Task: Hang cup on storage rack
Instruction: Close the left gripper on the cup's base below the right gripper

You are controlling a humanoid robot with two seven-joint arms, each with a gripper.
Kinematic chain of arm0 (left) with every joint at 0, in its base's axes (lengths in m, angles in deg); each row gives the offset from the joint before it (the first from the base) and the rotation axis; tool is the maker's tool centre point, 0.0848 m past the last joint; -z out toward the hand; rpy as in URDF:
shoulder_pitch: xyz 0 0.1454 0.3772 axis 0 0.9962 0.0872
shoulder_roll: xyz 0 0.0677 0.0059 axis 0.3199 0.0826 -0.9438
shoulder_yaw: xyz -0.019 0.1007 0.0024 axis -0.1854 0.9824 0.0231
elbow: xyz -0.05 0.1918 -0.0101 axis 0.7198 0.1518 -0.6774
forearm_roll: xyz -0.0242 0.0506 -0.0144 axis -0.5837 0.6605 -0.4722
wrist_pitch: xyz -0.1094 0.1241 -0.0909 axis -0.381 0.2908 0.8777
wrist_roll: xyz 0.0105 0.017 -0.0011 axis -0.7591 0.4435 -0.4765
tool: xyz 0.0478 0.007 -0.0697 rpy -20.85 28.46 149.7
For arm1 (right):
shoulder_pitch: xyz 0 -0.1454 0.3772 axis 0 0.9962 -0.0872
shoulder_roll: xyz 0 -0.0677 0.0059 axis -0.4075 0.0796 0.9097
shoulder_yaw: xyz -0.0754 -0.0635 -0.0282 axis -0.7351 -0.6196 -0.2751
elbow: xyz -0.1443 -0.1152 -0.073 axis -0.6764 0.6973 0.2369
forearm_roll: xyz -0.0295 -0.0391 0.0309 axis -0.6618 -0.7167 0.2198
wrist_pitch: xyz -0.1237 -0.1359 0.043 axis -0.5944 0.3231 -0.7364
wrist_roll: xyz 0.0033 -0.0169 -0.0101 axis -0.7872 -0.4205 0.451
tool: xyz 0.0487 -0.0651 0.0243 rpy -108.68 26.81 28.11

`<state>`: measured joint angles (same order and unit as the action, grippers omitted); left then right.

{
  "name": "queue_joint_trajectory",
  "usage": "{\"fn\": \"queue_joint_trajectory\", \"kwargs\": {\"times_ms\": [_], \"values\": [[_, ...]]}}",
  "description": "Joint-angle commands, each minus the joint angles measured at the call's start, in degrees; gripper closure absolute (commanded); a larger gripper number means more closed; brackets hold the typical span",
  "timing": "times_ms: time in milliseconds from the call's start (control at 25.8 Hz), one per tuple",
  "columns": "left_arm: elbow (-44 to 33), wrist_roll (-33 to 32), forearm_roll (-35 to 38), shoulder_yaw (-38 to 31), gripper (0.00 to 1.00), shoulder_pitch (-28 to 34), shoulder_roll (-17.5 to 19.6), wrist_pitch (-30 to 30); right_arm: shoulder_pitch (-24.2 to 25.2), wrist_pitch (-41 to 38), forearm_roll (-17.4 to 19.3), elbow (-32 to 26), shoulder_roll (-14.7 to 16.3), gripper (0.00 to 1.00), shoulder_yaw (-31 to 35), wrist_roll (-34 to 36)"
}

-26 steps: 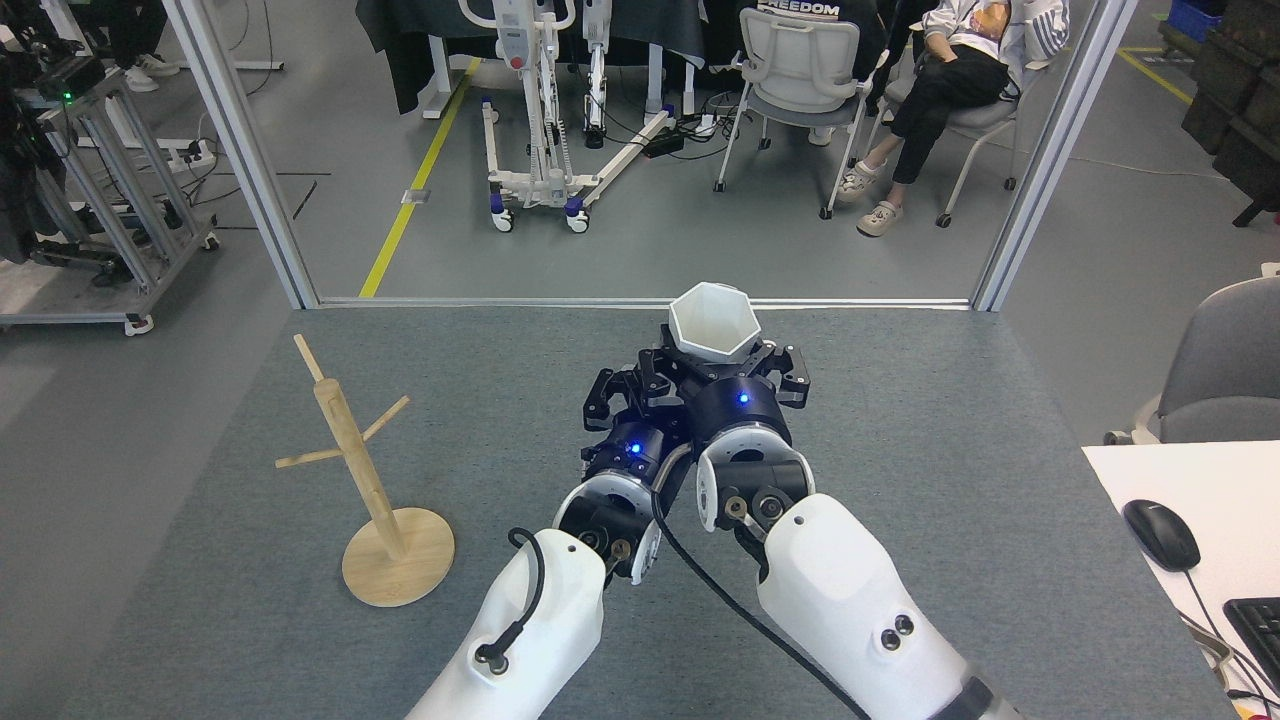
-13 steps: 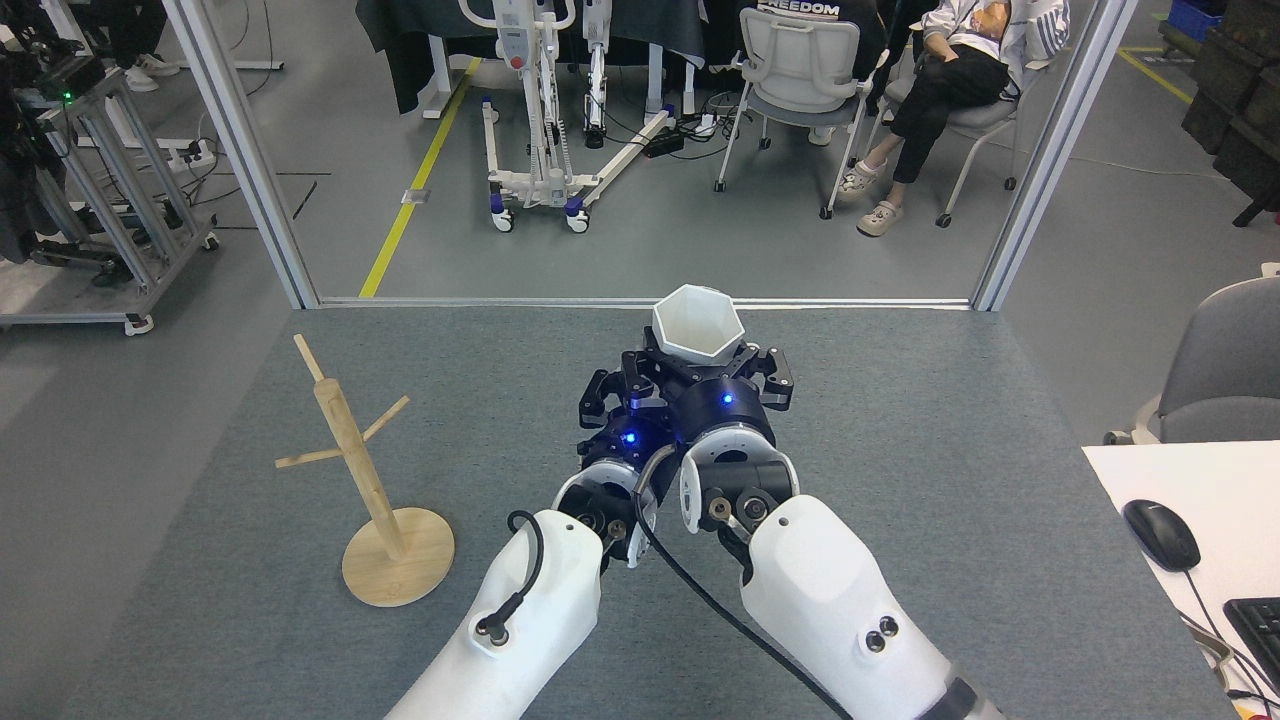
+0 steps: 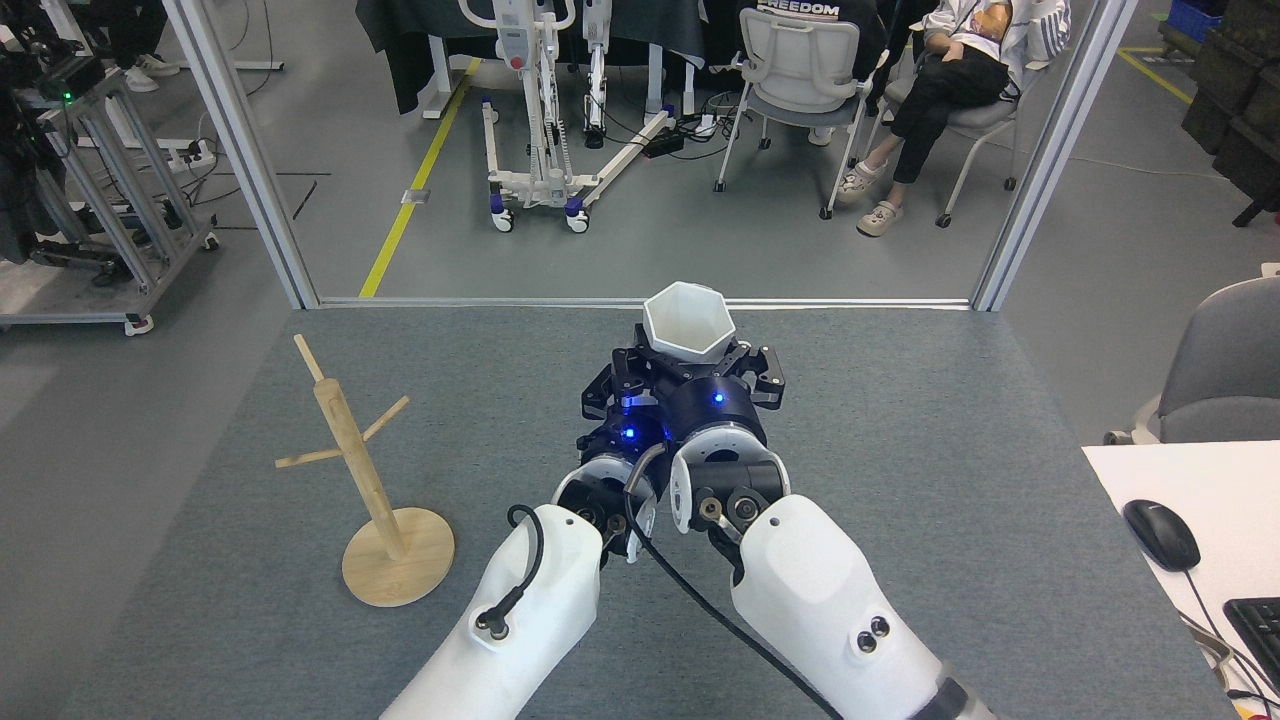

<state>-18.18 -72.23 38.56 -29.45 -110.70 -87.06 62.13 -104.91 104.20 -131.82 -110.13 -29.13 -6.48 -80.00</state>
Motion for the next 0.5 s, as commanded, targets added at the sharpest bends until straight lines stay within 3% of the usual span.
{"fn": "queue_joint_trajectory", "kwargs": {"times_ms": [0,39,116,232,310,465], "values": [[0.1,0.3,0.0,0.0,0.63,0.0,0.0,0.5,0.1,-0.2,0.0,0.0,0.0,0.85,0.0,0.2],[0.1,0.1,0.0,0.0,0.67,0.0,0.0,0.5,0.0,-0.2,0.0,0.0,0.1,0.84,-0.1,0.3],[0.1,0.0,0.0,0.1,0.74,0.0,0.0,0.5,0.0,-0.1,-0.1,0.0,0.1,0.69,-0.1,0.4],[0.1,0.0,0.0,0.0,0.82,0.0,0.0,1.3,0.1,-0.2,-0.2,-0.2,0.1,0.22,-0.2,0.8],[0.1,0.0,0.0,0.1,0.89,0.0,0.0,1.8,0.1,-0.2,-0.2,-0.3,0.0,0.02,-0.2,0.9],[-0.1,0.5,0.1,0.1,1.0,0.0,0.1,3.7,0.1,-1.0,-0.1,-0.3,0.1,0.01,-0.3,1.1]]}}
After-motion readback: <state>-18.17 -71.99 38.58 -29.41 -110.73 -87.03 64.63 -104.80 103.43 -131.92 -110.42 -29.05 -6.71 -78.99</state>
